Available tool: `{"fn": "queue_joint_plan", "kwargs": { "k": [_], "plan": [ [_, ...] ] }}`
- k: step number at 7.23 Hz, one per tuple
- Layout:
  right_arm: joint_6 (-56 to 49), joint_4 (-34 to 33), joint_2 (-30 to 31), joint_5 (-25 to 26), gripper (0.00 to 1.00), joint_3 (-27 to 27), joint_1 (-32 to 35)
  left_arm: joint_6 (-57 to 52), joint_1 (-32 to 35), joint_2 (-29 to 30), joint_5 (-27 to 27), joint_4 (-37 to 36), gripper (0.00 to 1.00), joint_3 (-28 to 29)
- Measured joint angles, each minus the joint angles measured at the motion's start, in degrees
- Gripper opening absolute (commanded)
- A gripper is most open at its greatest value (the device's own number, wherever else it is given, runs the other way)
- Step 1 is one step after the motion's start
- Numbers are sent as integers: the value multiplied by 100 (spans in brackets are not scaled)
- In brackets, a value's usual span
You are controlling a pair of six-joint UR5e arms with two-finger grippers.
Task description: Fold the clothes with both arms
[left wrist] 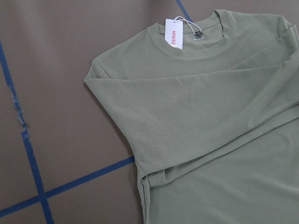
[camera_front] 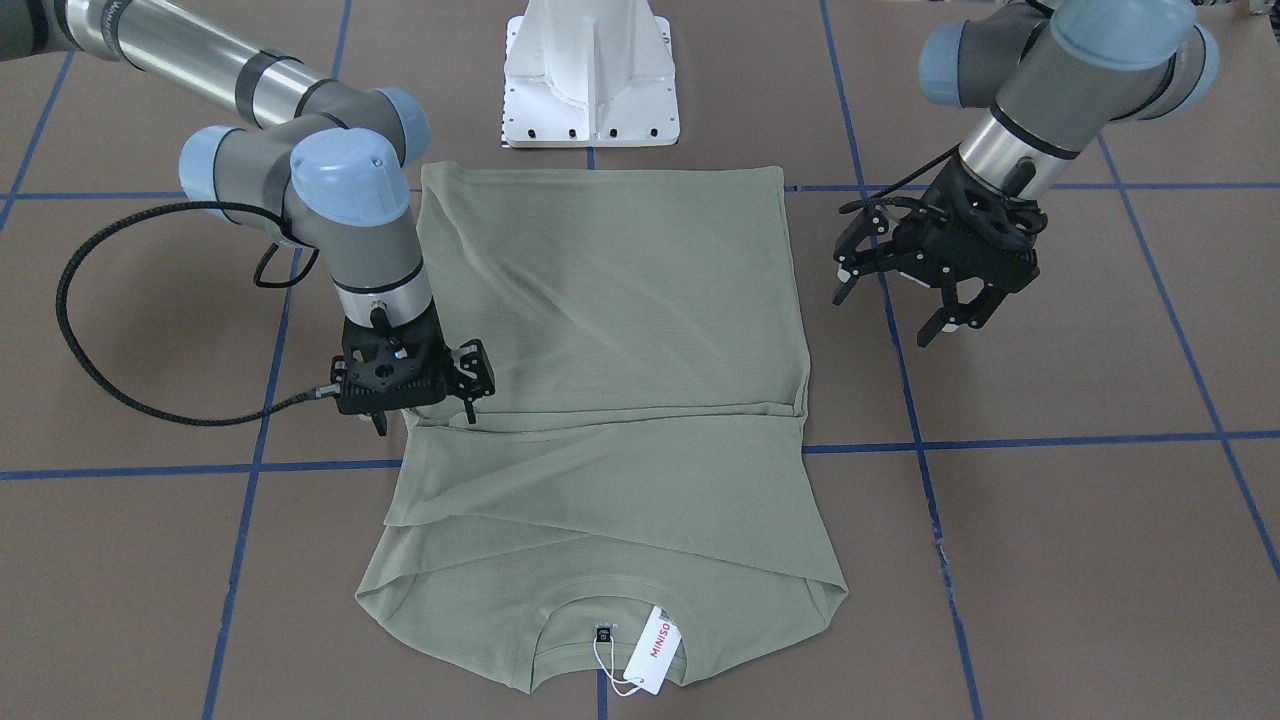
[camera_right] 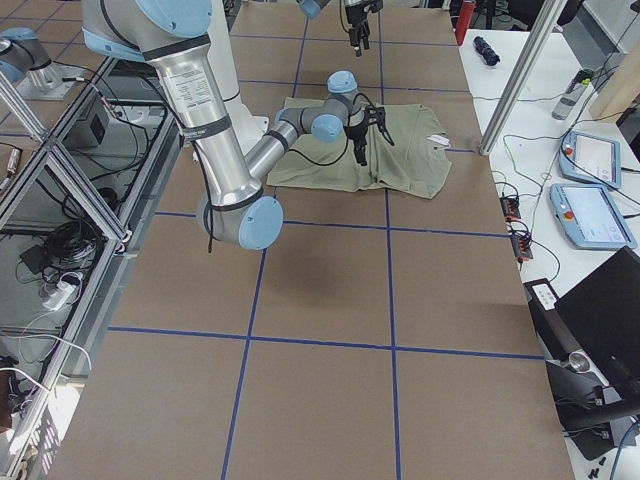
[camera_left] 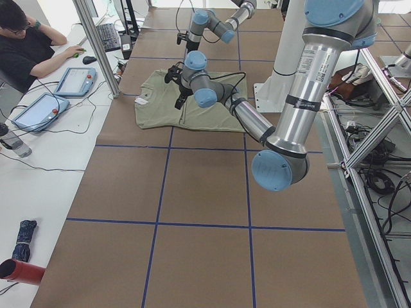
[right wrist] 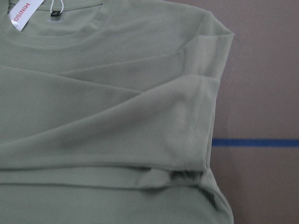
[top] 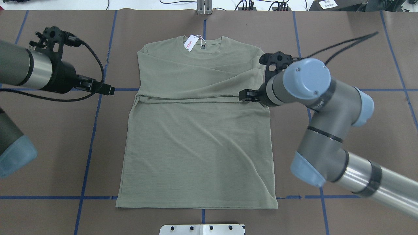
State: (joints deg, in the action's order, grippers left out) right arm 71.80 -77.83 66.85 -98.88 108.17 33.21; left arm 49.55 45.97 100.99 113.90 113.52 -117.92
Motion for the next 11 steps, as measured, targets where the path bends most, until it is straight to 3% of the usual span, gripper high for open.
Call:
{"fn": "queue_joint_plan", "kwargs": {
  "k": [1,3,5,7,11],
  "plan": [
    [667,3,501,393,100,716,-495,619,-408,-327,-342,32,94,-420],
    [1857,6,1310,1484,99,1676,-1630,2099,-1517,-796,-1321,305,67,-803],
    [2632,12,1790,2366,100,2178,-2528,3697,-2734,-1116,-2263,465,67,-845],
    [2825,13,1875,2674,100,2269,-2827,4701,-3737,-1319,-3086,494,67,-678],
    [2848,13,1867,2787,100,2275,-2871,5045,-4173,-1360,-3476,795,67,-42]
  ]
}}
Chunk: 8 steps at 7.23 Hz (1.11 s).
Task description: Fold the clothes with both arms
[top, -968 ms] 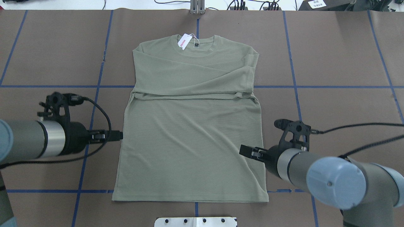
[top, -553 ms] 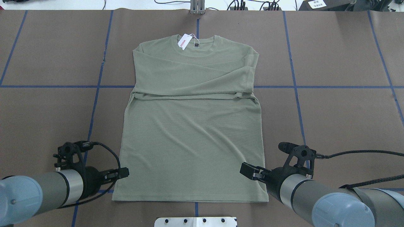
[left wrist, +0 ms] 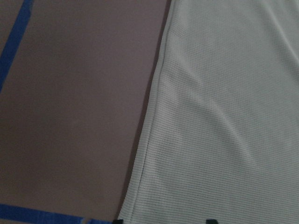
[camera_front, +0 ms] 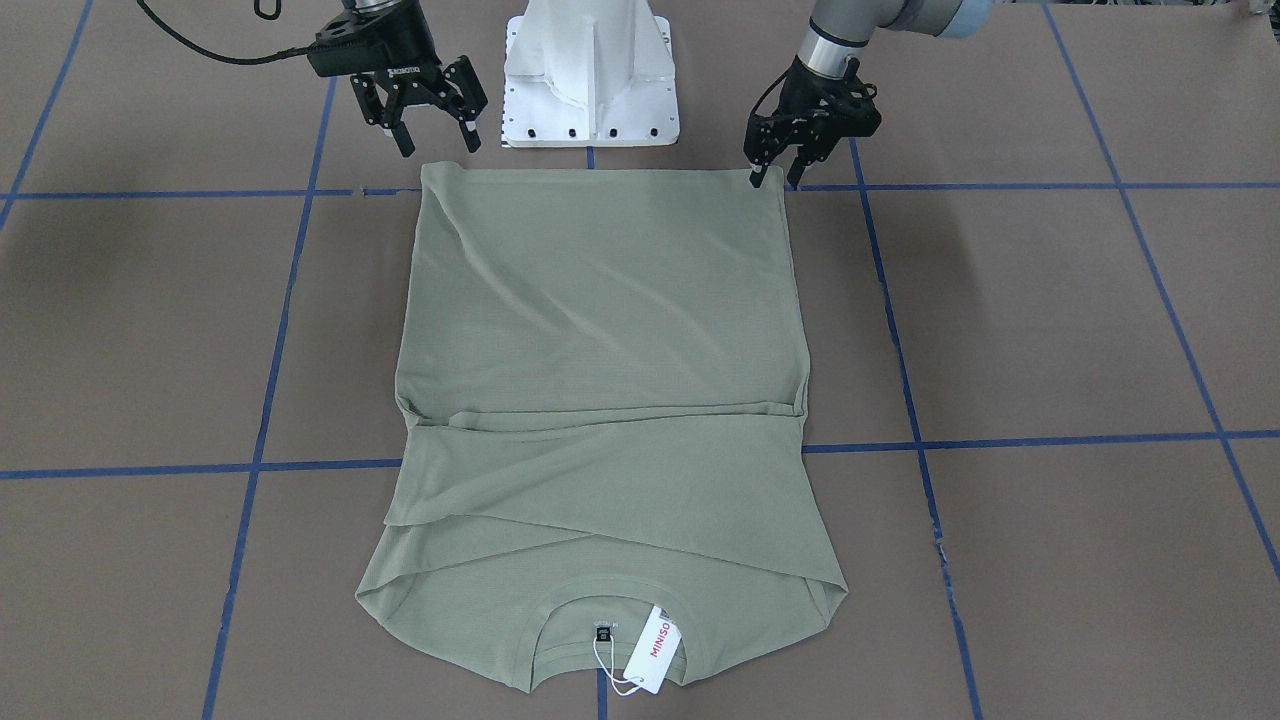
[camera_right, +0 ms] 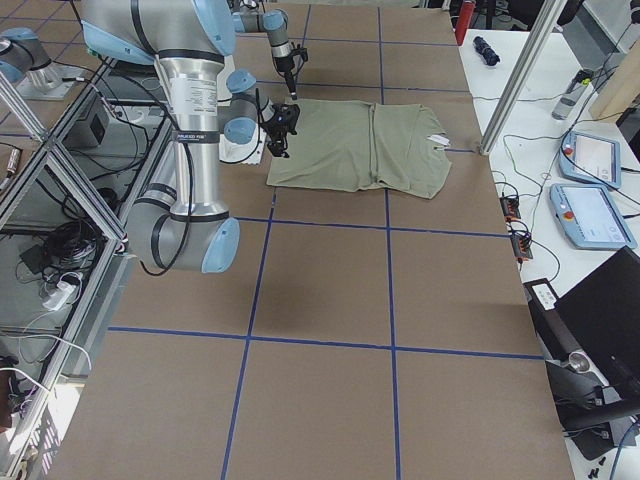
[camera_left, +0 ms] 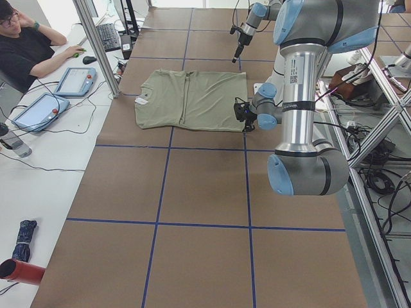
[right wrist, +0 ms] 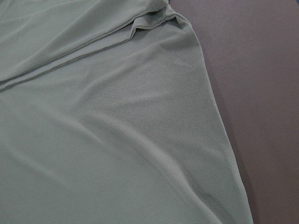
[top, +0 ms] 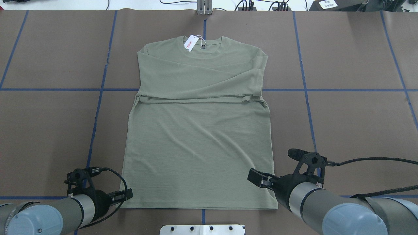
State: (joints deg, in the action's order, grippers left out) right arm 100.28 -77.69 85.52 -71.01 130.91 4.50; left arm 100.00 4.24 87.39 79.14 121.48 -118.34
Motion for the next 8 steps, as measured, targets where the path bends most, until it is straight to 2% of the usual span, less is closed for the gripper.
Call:
{"fn": "queue_joint_plan", "kwargs": {
  "k": [1,2,4,5,6,8],
  "plan": [
    [0,0,0,5,100,-3,-1,-4,-22,-2,-3,25,66,31],
    [0,0,1,7,100,-4,-1,-6,-54,-1,-3,36,60,42],
    [0,0,7,10,100,-4,-7,11,-111,5,-4,42,42,47],
    [0,0,7,14,100,-4,-13,29,-120,5,-3,43,9,47],
    [0,0,7,15,100,-4,-16,41,-122,6,-4,45,0,46],
    [0,-2,11,19,100,-20,-19,45,-127,4,-6,47,0,45]
  ]
}}
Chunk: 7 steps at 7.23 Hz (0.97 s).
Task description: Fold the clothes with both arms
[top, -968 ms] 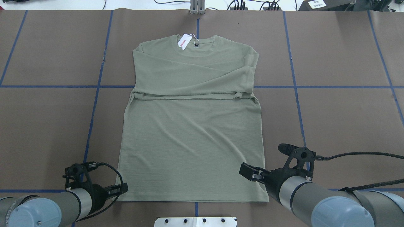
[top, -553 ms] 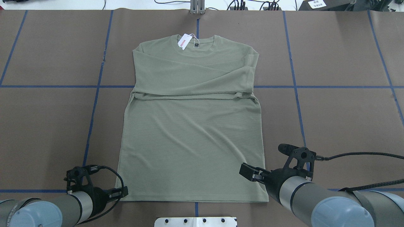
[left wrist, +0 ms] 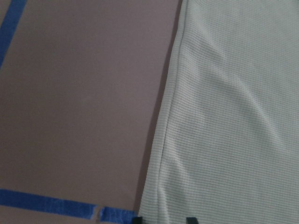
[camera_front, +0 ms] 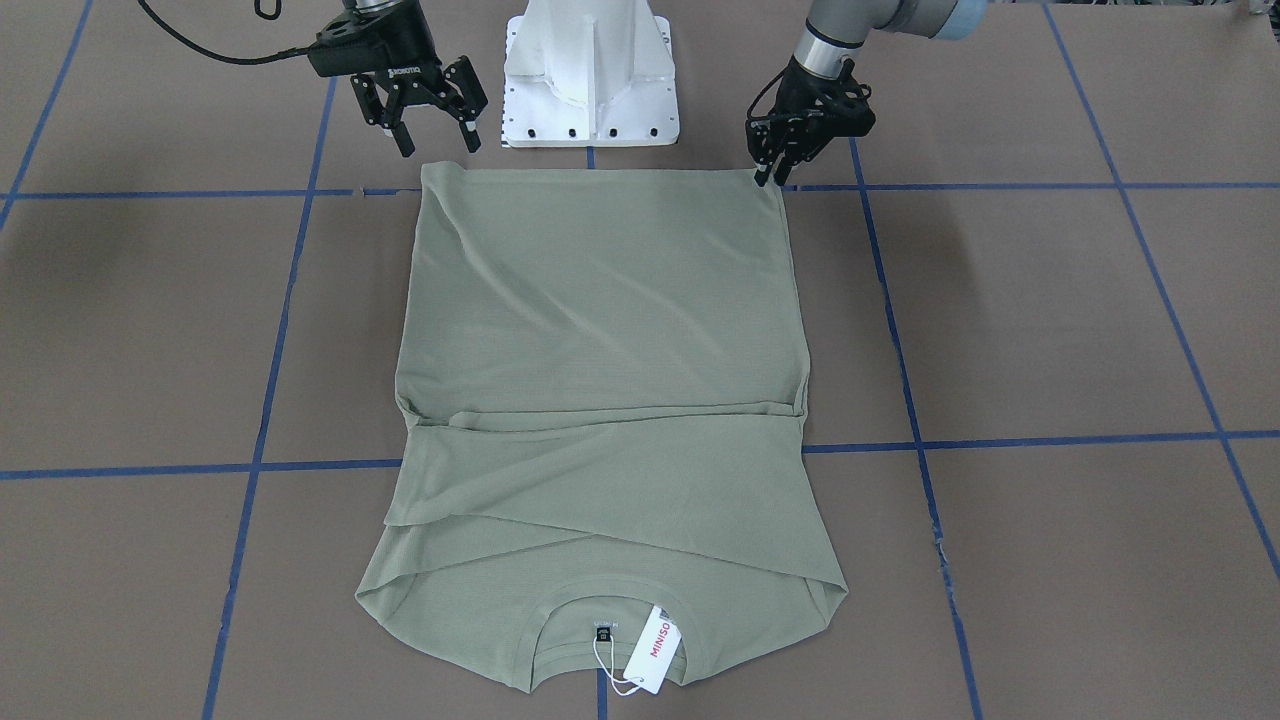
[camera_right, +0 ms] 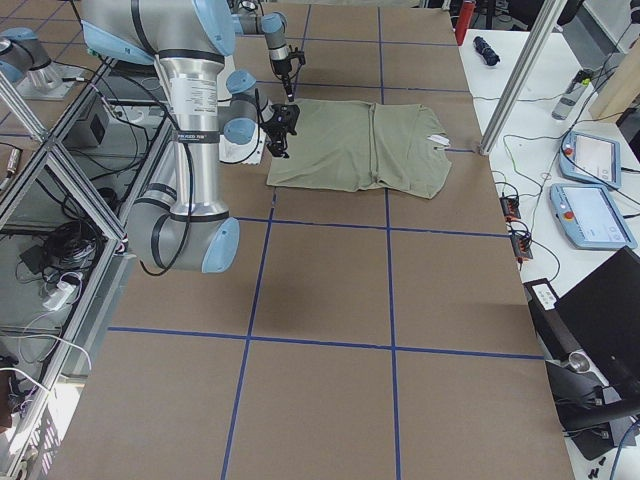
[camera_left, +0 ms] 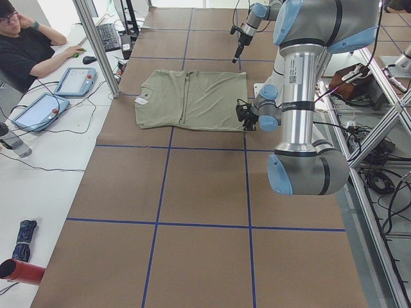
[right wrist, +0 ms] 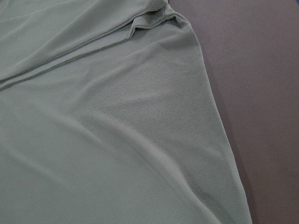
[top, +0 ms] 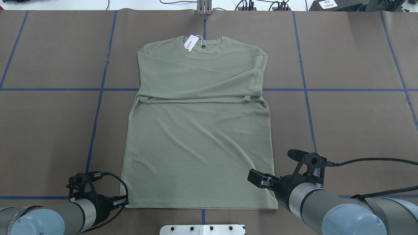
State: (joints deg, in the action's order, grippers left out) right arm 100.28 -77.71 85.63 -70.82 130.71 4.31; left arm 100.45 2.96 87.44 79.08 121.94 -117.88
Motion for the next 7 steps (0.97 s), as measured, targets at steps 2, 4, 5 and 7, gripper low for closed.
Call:
{"fn": "queue_joint_plan", "kwargs": {
  "k": [2,4,5,7],
  "plan": [
    [0,-8,15,4,99,-44,-4,-13,-1,-16,-8,-11,0,-31],
    [265,-15,22,4,87,-173,-85,-37,32,-41,51,-12,0,-365],
    [782,-15,33,76,87,-272,-206,-41,53,-20,70,-13,0,-549],
    [1385,-14,148,469,87,-534,-569,-43,89,23,96,-13,0,-866]
  ]
}}
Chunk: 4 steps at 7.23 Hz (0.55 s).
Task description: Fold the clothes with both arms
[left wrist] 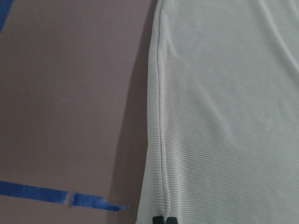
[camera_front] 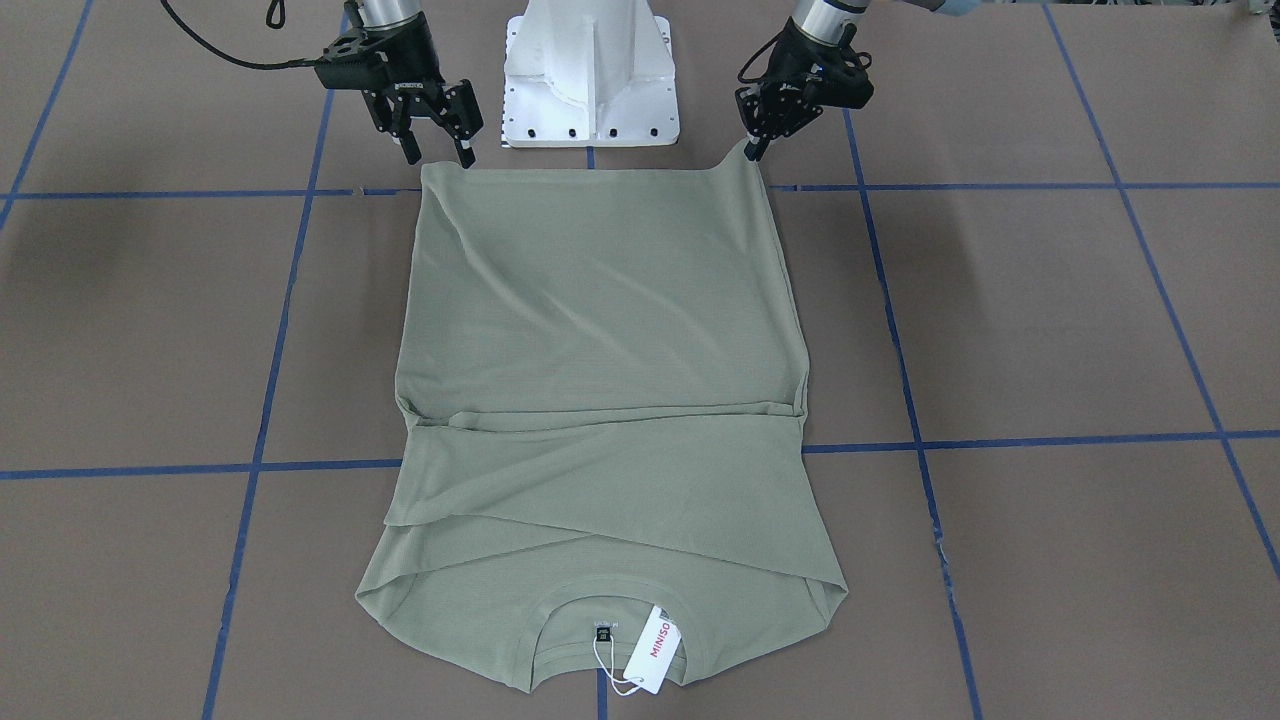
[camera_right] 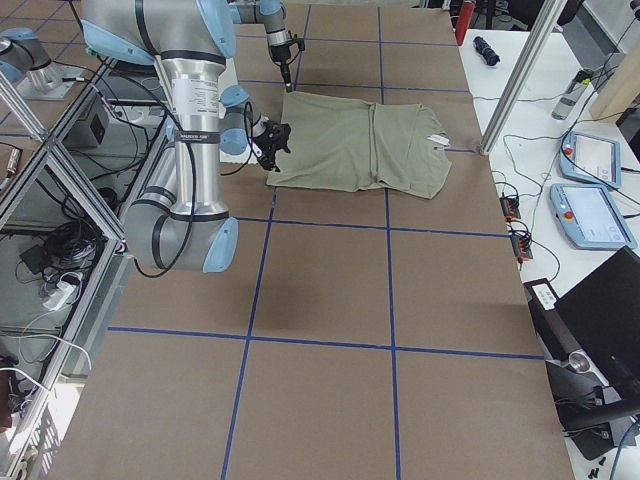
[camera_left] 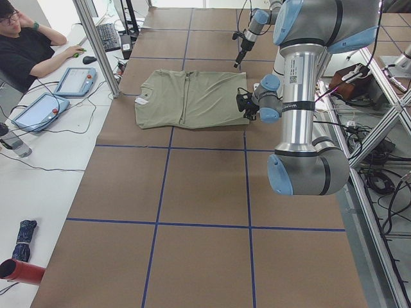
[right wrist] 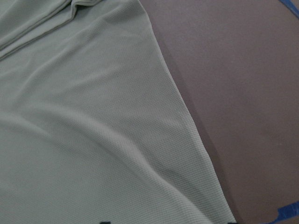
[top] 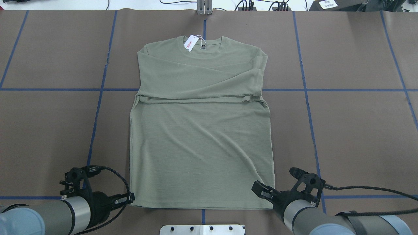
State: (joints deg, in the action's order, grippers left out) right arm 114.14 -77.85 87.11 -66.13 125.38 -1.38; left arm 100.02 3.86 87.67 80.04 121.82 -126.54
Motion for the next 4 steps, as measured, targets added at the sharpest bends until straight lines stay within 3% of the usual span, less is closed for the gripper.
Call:
{"fn": "queue_joint_plan", "kwargs": {
  "k": [4],
  "plan": [
    [283,-1,248,545,80,-194,-603,16,18,4,113,0,0,-157]
  ]
}}
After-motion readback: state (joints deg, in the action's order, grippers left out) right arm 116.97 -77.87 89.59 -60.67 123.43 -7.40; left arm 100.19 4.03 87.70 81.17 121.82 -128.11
